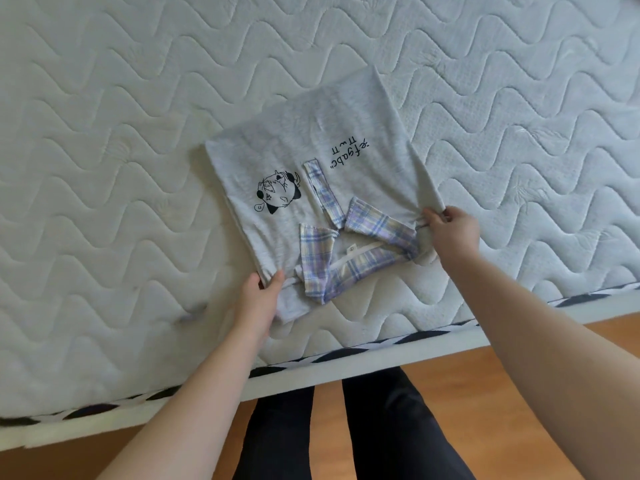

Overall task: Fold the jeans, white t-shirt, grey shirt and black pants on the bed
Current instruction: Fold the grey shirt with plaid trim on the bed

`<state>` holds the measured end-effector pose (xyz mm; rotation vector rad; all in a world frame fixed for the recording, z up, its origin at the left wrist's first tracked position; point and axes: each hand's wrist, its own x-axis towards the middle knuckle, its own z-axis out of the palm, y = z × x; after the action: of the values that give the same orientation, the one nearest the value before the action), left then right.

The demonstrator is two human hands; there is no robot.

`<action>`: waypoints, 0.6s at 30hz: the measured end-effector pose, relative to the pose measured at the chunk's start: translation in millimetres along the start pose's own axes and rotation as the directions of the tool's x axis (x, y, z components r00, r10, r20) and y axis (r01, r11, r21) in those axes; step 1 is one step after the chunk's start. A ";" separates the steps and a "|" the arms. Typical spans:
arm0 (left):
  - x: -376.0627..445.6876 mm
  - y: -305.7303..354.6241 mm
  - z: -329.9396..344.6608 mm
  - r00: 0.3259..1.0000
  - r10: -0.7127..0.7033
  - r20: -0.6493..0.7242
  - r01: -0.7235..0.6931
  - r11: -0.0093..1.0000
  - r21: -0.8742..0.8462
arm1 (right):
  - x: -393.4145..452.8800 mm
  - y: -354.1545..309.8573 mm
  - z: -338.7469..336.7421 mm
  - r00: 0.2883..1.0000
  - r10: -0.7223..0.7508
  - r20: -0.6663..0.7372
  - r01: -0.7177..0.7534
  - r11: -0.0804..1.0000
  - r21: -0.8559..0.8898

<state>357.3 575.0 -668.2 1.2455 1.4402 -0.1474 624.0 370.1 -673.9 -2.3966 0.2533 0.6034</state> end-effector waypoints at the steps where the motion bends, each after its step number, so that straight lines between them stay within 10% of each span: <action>1: -9.6 -5.8 9.8 0.999 -0.024 0.033 0.025 0.999 -0.034 | 3.5 3.9 -8.8 1.000 0.006 -0.010 -0.006 1.000 0.000; 12: -80.3 -12.8 121.4 0.900 -0.292 0.323 0.317 0.948 -0.024 | 59.8 26.1 -90.5 0.993 0.039 -0.114 -0.042 0.999 -0.025; 18: -64.7 21.5 110.9 0.861 -0.335 0.383 0.138 0.879 0.457 | 67.6 24.5 -94.1 0.983 0.035 -0.181 -0.065 0.984 -0.164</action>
<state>429.2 469.7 -642.3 1.2494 1.1736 -0.9063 708.9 289.6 -655.4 -2.6197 0.3521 0.4494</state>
